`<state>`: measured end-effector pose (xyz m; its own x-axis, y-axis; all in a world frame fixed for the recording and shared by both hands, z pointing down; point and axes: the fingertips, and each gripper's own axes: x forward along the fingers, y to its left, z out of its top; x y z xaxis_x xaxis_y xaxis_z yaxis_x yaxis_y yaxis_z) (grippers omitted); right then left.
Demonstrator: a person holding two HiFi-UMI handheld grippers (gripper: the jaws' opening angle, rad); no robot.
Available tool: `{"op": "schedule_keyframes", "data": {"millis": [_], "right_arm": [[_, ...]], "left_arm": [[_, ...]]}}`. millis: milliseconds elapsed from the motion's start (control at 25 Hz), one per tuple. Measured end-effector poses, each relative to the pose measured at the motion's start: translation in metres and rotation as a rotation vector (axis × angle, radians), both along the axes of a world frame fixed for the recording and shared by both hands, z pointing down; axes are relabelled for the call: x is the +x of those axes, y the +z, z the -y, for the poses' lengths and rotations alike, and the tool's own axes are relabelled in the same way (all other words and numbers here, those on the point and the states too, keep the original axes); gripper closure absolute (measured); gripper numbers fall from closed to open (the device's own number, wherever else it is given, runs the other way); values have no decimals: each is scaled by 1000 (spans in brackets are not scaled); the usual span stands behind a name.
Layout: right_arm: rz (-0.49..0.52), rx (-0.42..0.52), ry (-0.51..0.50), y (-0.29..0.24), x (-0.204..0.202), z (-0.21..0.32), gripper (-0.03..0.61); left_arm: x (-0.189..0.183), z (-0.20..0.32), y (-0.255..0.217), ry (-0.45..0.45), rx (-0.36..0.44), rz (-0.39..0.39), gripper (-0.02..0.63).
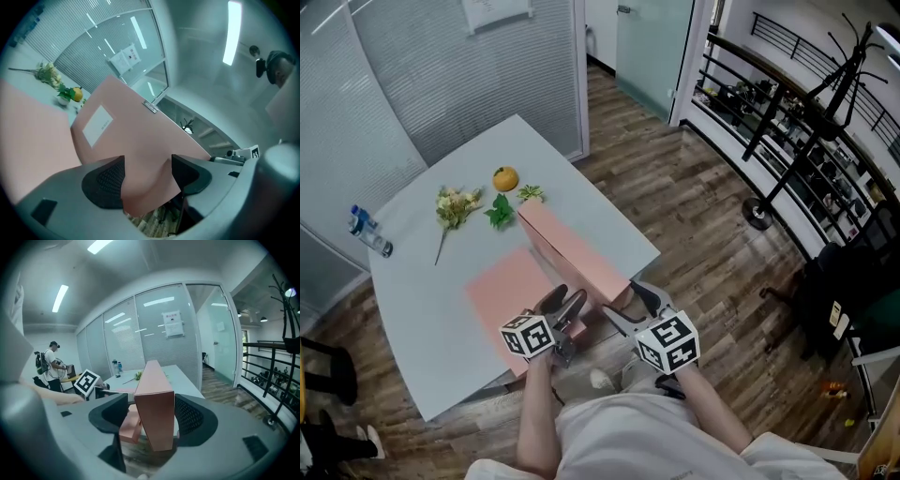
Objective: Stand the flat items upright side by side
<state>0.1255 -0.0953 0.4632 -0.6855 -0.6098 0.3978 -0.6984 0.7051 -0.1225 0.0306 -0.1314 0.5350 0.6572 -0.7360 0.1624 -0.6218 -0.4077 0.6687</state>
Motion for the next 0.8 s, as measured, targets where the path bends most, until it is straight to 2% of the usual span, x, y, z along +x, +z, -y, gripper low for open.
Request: {"op": "schedule_keyframes", "data": {"millis": [200,360,520,600,640,800], "right_arm": [[69,-4,-47,-28,2,5,268],[123,33,-46,-58,8,30,268],[141,6,-81,-73,6,47,268],[142,-34,-114,-75,-4,53,268],[146,-56,-131,-75,-10,55,268],[151,-96,-176,-76,-20,64,268]], "left_arm": [[-16,3,-6,-78,-6,-53,316],[-22,4,-14,-116,-8,-11,316],[-31,-2,-25,-196,8,57,317],[-44,-3,-29,-256,30,118,401],[-49,-4,-31,-281,38,137,408],[-57,-8,-44,-332,59,116,403]]}}
